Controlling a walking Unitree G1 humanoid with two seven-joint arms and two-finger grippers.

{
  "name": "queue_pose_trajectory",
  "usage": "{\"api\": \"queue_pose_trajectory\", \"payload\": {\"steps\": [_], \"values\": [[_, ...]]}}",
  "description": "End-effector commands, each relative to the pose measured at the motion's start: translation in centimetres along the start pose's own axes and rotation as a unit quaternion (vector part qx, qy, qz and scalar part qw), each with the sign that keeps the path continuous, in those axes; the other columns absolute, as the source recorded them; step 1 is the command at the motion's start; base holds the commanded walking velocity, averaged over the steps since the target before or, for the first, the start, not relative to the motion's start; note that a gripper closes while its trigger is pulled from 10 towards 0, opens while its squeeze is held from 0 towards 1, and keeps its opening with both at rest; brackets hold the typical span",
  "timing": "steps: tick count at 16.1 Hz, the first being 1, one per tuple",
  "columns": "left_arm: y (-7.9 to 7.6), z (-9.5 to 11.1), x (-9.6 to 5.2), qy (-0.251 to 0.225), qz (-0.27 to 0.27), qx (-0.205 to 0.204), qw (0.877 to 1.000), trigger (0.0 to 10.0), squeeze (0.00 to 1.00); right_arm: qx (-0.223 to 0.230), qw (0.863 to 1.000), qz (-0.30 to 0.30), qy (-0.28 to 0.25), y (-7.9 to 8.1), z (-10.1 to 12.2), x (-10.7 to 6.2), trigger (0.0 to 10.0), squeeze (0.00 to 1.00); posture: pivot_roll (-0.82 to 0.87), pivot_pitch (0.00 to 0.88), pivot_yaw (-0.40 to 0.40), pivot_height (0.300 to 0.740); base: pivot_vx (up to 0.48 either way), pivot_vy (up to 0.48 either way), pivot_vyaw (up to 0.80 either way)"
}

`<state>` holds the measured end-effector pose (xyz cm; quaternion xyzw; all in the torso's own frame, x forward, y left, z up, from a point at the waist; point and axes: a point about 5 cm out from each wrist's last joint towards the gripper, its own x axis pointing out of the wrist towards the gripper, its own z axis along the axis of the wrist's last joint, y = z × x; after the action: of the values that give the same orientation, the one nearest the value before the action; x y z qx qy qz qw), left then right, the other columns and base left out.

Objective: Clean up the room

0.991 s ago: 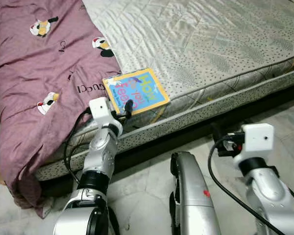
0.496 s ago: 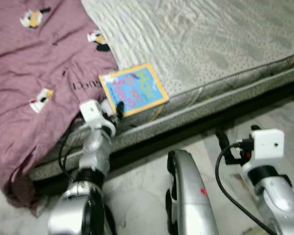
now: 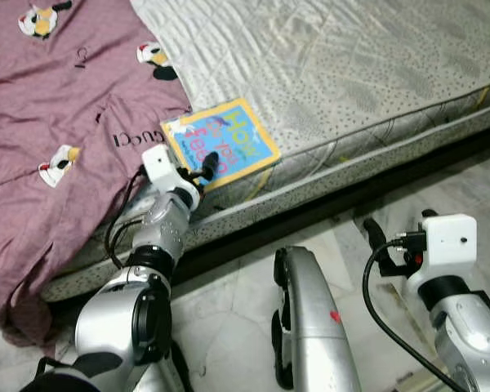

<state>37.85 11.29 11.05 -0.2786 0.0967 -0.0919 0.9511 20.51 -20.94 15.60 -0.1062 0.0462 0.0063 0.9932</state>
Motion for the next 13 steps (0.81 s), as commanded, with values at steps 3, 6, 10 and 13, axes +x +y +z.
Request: {"api": "queue_pose_trajectory", "payload": {"steps": [3, 6, 10, 13], "values": [[0.1, -2.1, -0.3, 0.052, -0.004, -0.001, 0.999, 0.0, 0.0, -0.016, 1.0, -0.012, -0.008, -0.6, 0.4, 0.3, 10.0, 0.0, -0.33, 0.246, -0.027, 0.493, 0.0, 0.0, 0.0], [0.7, -1.7, -0.4, 0.049, 0.002, -0.008, 0.999, 0.0, 0.0, -0.015, 1.0, -0.013, -0.012, -0.5, 0.4, 0.7, 10.0, 0.0, -0.33, 0.231, -0.02, 0.493, 0.0, 0.0, 0.0], [1.0, -0.8, -0.3, 0.031, 0.007, -0.05, 0.998, 0.0, 0.0, -0.009, 1.0, -0.011, -0.024, -0.2, 0.7, 1.7, 10.0, 0.0, -0.3, 0.202, -0.012, 0.493, 0.0, 0.0, 0.0], [1.2, -0.3, -0.2, 0.025, 0.0, -0.064, 0.998, 0.0, 0.0, -0.003, 0.999, -0.005, -0.032, 0.3, 0.7, 2.5, 10.0, 0.0, -0.27, 0.178, -0.009, 0.493, 0.0, 0.0, 0.0]]}}
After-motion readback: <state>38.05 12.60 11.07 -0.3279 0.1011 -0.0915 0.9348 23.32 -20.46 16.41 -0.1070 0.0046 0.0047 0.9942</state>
